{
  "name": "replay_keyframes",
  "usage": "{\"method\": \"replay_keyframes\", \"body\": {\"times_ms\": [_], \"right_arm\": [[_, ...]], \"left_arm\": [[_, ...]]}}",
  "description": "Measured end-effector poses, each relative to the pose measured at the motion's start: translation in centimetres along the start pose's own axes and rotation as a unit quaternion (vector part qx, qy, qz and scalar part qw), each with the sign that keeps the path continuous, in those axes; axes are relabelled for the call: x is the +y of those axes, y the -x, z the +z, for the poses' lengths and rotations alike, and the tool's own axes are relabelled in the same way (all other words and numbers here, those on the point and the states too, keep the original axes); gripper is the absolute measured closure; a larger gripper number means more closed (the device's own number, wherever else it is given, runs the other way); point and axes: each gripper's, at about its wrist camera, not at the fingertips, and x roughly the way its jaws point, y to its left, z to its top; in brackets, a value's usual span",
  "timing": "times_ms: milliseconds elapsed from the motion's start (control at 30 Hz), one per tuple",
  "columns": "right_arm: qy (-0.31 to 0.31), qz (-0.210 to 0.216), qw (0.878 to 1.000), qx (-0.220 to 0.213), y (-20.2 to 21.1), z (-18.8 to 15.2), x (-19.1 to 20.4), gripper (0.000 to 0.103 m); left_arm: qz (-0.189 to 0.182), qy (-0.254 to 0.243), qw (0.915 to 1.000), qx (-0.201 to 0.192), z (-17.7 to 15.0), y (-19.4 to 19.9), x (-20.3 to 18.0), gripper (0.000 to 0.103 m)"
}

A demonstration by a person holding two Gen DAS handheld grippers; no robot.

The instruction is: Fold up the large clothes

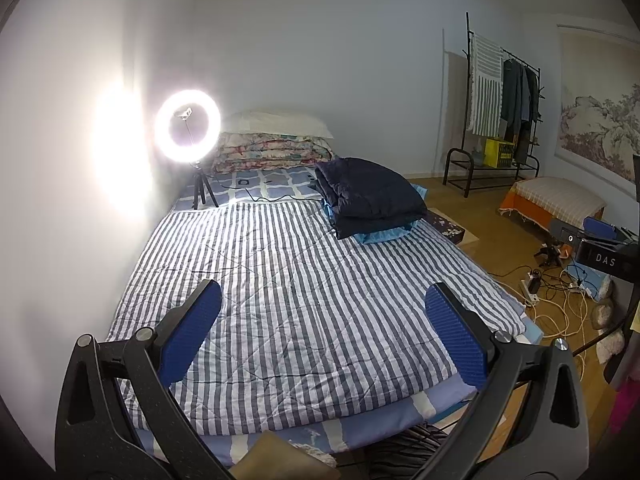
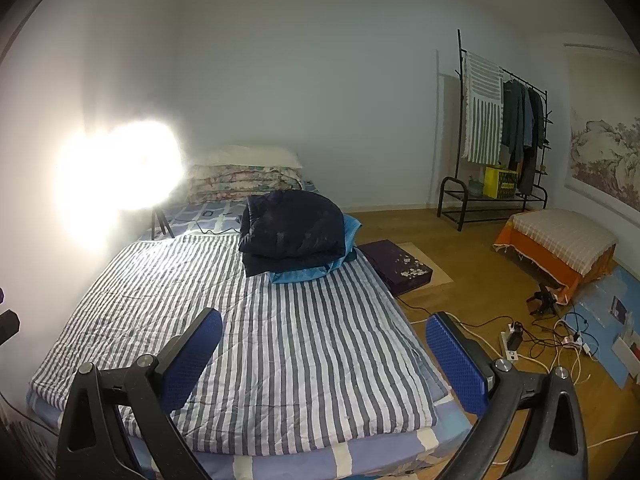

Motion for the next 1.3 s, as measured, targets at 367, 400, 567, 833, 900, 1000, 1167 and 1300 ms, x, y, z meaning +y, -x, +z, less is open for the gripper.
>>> {"method": "replay_keyframes", "body": {"times_ms": [367,400,567,833,900,1000,1167,1300], "right_arm": [[0.001,0.006,1.000,0.005,-0.15,-0.07,0.26,0.000],[0.001,0.007,1.000,0.006,-0.21,-0.07,0.29,0.000],[0.002,0.010,1.000,0.006,-0.26,-0.15,0.55,0.000],[0.003,0.012,1.000,0.010,-0.52,-0.35,0.77,0.000],[0.003,0.012,1.000,0.011,-0.61,-0.41,0.81,0.000],[0.002,0.013,1.000,0.012,-0.57,-0.42,0.73,0.000],[0.002,0.014,1.000,0.013,-0.57,-0.49,0.86,0.000],[0.002,0.015,1.000,0.014,-0.52,-0.52,0.90,0.000]], "left_arm": [[0.004,0.001,1.0000,-0.002,-0.17,0.11,0.17,0.000],[0.004,0.001,1.0000,-0.001,-0.17,0.11,0.22,0.000],[0.007,-0.001,1.0000,-0.004,-0.25,0.13,0.37,0.000],[0.006,-0.003,1.0000,-0.002,-0.38,-0.12,0.33,0.000],[0.006,-0.003,1.0000,-0.003,-0.38,-0.13,0.32,0.000],[0.007,-0.003,1.0000,-0.003,-0.37,-0.15,0.32,0.000],[0.009,-0.003,0.9999,-0.004,-0.45,-0.28,0.29,0.000],[0.009,-0.004,0.9999,-0.004,-0.47,-0.32,0.40,0.000]]}}
